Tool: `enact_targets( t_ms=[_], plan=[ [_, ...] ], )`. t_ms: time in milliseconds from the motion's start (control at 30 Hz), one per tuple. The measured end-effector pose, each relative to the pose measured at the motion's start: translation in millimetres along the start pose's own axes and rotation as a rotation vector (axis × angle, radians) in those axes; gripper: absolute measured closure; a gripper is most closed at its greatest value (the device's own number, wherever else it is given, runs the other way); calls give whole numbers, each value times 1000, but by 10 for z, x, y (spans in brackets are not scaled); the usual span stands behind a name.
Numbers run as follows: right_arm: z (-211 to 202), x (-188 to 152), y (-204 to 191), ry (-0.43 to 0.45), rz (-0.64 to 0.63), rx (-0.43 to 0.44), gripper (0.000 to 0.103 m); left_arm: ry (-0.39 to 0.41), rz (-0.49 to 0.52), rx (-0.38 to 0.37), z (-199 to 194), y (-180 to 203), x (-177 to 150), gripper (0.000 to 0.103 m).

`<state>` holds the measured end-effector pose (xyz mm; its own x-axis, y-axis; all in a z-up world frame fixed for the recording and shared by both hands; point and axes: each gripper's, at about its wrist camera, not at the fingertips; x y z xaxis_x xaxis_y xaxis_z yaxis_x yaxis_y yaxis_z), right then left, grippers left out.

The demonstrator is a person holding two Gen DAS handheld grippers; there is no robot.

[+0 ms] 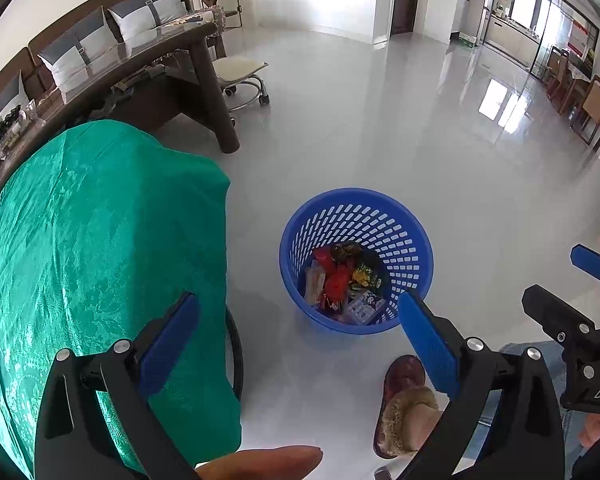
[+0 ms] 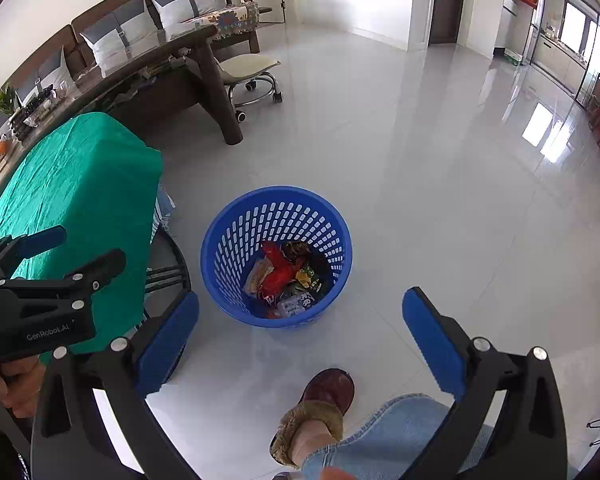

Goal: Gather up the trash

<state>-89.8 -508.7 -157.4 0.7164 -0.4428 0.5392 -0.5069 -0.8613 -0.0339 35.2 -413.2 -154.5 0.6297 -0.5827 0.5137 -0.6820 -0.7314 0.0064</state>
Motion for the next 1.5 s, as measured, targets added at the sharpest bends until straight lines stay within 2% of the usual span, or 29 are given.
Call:
enact_targets(
  t_ms=[1367,1500],
  plan=[
    [104,39,23,-17,-11,5,5,-20,5,-7,128,16,-40,5],
    [109,41,33,-19,-9,5,5,-6,14,20,108,37,-42,5]
  ],
)
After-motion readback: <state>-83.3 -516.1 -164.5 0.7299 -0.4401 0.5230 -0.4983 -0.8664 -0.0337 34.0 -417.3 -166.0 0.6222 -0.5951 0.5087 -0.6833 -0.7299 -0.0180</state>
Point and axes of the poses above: each gripper's, at about its wrist camera, not at the fingertips, and z roughly the way its jaws point, y to its right, x to its top, and after that the axes turned 5 degrees about -z, right-handed
